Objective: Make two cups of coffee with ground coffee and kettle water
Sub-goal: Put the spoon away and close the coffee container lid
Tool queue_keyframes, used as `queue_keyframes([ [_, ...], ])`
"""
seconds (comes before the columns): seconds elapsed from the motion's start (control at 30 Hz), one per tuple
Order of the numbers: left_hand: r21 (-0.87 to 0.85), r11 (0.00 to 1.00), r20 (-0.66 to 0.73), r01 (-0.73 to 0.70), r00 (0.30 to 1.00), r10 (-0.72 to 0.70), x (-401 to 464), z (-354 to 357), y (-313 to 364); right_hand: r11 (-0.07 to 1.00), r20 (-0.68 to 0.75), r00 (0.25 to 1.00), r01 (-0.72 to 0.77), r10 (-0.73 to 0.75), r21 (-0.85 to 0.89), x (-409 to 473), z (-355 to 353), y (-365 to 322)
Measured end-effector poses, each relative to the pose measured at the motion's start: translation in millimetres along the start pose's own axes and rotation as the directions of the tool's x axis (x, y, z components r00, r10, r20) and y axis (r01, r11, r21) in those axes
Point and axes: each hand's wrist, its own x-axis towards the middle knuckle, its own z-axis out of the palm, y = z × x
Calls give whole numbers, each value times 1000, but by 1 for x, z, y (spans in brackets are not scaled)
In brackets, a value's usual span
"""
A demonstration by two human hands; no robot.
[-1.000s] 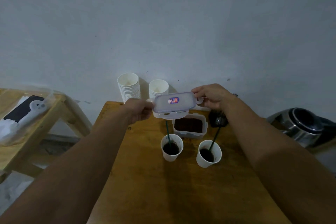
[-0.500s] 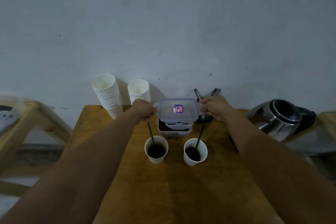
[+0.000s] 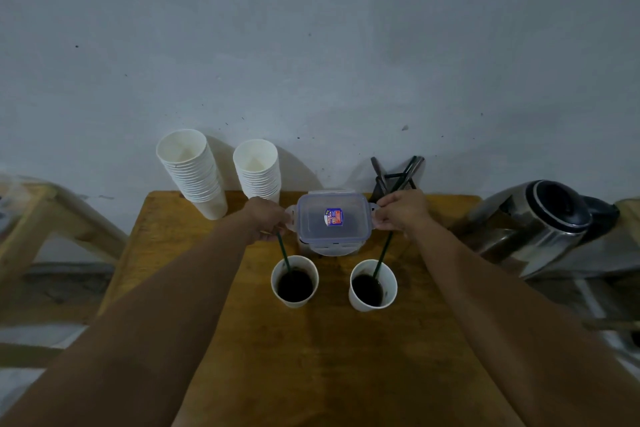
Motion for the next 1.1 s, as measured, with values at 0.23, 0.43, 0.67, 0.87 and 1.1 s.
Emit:
queue_keyframes([
  [0.23, -2, 1000, 7, 15, 1000, -15, 12, 3, -10, 994, -35, 998, 50, -54, -98, 9, 8, 6],
  [0.43, -53, 998, 57, 13, 998, -10, 19, 4, -16, 961, -24, 991, 120, -129, -247, 11, 13, 15],
  [0.67, -93, 996, 82, 3, 997, 5, 21, 6, -24, 937, -30, 983, 163, -180, -309, 12, 13, 27],
  [0.87, -125, 992, 90, 8, 996, 3, 23, 4, -29, 940, 49, 985, 172, -165, -295, 12, 7, 36],
  [1.1, -157, 987, 64, -17, 998, 27, 24, 7, -32, 964, 5, 987, 157, -160, -216, 8, 9, 36],
])
